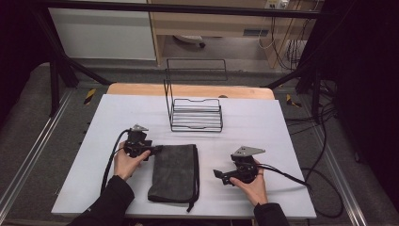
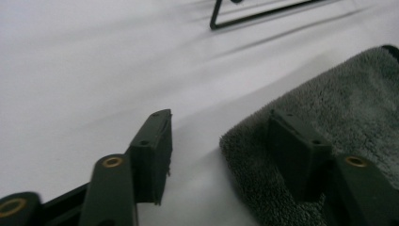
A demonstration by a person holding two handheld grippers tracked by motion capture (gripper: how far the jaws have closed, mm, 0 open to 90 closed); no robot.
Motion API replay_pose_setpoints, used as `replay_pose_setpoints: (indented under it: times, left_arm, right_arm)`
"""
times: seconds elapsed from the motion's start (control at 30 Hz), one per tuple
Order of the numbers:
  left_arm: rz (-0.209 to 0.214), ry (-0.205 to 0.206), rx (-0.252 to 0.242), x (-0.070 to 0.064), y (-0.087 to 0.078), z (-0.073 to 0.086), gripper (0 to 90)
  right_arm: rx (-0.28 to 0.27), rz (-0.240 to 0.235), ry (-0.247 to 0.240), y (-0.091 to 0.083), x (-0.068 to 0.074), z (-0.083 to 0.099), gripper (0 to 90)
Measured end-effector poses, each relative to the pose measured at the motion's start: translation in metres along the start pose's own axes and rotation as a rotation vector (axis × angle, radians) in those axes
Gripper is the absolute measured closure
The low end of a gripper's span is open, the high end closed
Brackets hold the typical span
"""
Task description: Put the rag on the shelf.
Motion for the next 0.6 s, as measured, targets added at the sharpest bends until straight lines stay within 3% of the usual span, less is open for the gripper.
replay_pose_setpoints:
  times: [0.13, 0.23, 0.33, 0.6]
  left_arm:
    - [0.030, -0.022, 0.005, -0.0023, 0.0019, 0.0054, 53.9]
    - [0.035, -0.019, 0.010, -0.0035, 0.0026, 0.0058, 56.0]
    - [0.048, -0.024, 0.020, -0.0055, 0.0048, 0.0070, 64.2]
    - [0.065, -0.050, 0.012, -0.0070, 0.0058, 0.0098, 71.2]
  right_arm:
    - [0.001, 0.001, -0.001, 0.0005, -0.0002, 0.0002, 1.7]
    - [0.003, -0.001, 0.001, 0.0009, -0.0002, 0.0002, 1.6]
    - [-0.002, -0.002, 0.006, 0.0008, -0.0003, -0.0003, 1.6]
    - [-0.008, -0.007, 0.010, 0.0012, -0.0008, -0.0016, 1.3]
Point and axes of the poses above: each handheld gripper's, and its own axes: y roughly forward along the jaws, z roughly out of its underside, x roughly to its left, the point moved 1 cm from there along y, roughly forward along the jaws, and after that the axes turned 9 degrees about -x, right-handed, at the moved point
